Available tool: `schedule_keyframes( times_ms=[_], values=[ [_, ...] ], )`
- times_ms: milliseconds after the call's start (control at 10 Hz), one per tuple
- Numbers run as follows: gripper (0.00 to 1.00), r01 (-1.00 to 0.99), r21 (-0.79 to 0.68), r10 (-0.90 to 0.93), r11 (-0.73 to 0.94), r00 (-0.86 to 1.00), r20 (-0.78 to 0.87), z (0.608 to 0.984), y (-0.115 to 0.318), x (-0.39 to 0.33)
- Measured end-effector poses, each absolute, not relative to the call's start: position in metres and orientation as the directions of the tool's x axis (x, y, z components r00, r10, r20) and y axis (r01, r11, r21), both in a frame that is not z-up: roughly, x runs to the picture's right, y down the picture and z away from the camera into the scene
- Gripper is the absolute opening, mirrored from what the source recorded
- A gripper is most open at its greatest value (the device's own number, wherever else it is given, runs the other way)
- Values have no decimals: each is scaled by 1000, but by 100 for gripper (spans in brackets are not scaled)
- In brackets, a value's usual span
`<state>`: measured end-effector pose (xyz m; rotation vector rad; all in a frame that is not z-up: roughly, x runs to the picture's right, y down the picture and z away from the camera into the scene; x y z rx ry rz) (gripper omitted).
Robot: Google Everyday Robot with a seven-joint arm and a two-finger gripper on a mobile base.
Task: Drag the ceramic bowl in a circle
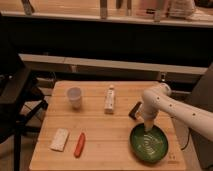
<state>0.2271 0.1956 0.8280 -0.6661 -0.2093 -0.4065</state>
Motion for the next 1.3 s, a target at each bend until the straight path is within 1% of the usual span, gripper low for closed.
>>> schedule_keyframes(
  times_ms=[100,200,400,500,600,700,800,1000,1100,1200,1300],
  values=[
    [69,435,-550,-301,713,898,320,834,191,229],
    [63,438,-548,-302,713,897,323,838,188,230],
    [43,447,-547,-308,708,892,329,840,185,228],
    [36,446,-550,-310,706,893,326,836,186,228],
    [33,446,-552,-311,705,893,325,836,186,228],
    [32,447,-552,-312,704,893,326,836,185,227],
    [27,451,-552,-314,702,891,329,837,184,224],
    [9,474,-543,-331,693,878,345,838,180,219],
    [2,494,-535,-345,686,867,359,837,178,206],
    [0,512,-526,-361,679,857,369,838,176,192],
    [0,523,-520,-370,676,850,374,837,174,183]
  ],
)
